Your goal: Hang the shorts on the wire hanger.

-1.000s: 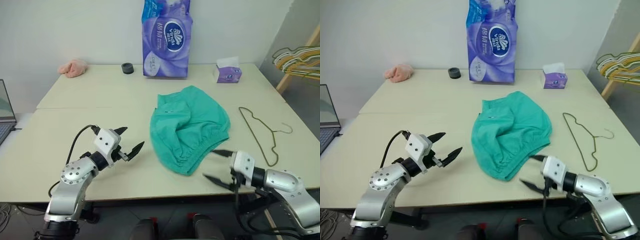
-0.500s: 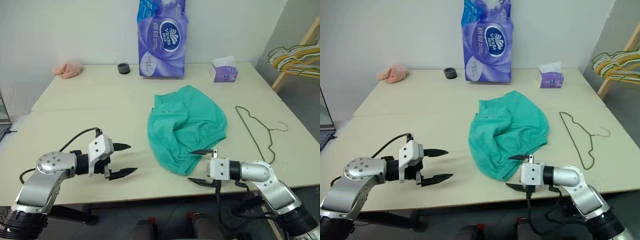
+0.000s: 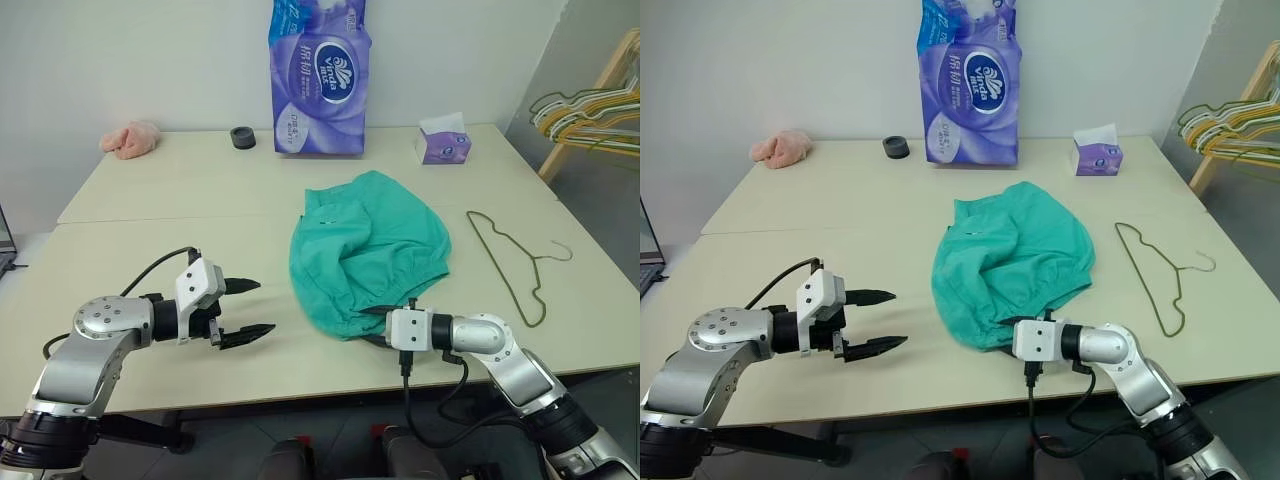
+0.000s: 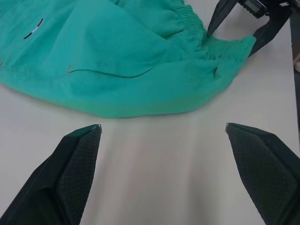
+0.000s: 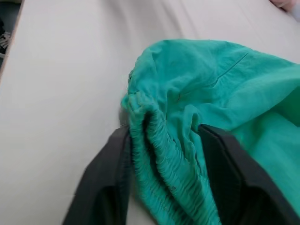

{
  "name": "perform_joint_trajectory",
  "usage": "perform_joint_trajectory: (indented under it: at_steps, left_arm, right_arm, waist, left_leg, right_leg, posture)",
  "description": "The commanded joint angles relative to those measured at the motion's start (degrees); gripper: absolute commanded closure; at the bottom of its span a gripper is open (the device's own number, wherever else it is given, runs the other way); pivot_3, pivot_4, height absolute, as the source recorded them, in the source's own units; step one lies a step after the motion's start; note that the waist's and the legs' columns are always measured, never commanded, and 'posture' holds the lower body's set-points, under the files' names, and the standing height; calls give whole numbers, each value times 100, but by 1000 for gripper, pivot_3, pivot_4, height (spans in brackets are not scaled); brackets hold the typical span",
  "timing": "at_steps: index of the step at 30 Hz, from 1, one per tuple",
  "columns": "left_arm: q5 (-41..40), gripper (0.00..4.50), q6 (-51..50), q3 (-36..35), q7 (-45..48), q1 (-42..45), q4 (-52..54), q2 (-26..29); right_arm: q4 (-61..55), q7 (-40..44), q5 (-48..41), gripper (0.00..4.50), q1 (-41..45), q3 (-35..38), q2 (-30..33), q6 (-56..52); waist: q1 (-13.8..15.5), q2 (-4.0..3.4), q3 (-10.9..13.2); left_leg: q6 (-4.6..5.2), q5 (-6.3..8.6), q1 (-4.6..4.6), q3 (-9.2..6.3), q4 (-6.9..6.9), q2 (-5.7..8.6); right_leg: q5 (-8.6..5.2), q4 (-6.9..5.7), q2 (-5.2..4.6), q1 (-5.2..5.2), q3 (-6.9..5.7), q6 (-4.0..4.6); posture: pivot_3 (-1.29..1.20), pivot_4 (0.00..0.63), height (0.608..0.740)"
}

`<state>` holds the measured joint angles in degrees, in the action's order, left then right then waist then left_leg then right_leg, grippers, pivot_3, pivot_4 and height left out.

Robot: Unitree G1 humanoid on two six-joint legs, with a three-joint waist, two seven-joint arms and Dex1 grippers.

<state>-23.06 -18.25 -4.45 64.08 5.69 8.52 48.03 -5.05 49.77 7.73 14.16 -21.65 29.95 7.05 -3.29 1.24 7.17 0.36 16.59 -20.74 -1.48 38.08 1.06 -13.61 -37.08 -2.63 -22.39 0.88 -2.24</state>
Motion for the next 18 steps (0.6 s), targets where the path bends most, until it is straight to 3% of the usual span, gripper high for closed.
perform_joint_trajectory:
  at_steps: [1,3,4,11,18]
  left_arm:
    - [-187,0,-108,-233,-151,157,154,-51]
    - [-230,0,-176,-253,-205,194,152,-68]
    - [-235,0,-190,-254,-209,198,154,-64]
    - [-31,0,-106,-134,-372,414,-67,-111]
    - [80,0,-143,275,-354,1011,-294,-422]
  right_arm:
    - [-221,-49,-157,3732,88,118,-71,8]
    - [-388,21,-337,4423,18,169,-72,-74]
    - [-486,57,-425,4471,-29,201,-59,-106]
    - [-531,764,-927,4471,-398,788,1101,162]
    - [407,1520,-674,4471,-532,1001,2460,1556]
  waist:
    - [0,0,0]
    - [3,0,0]
    - [4,0,0]
    - [27,0,1]
    - [-15,-2,1]
  left_leg:
    - [0,0,0,-1,0,0]
    - [0,0,0,-2,0,0]
    - [0,0,-1,-3,0,0]
    - [1,0,-2,0,2,14]
    - [3,-1,2,2,3,13]
  right_leg:
    - [0,0,0,0,-1,0]
    - [0,0,0,0,-1,0]
    - [0,0,0,0,-2,0]
    - [1,6,-16,3,-1,-2]
    - [1,3,-10,8,-3,-4]
  posture:
    - [-108,79,740]
    - [-110,79,740]
    - [-113,79,740]
    - [-132,83,740]
    - [-174,91,740]
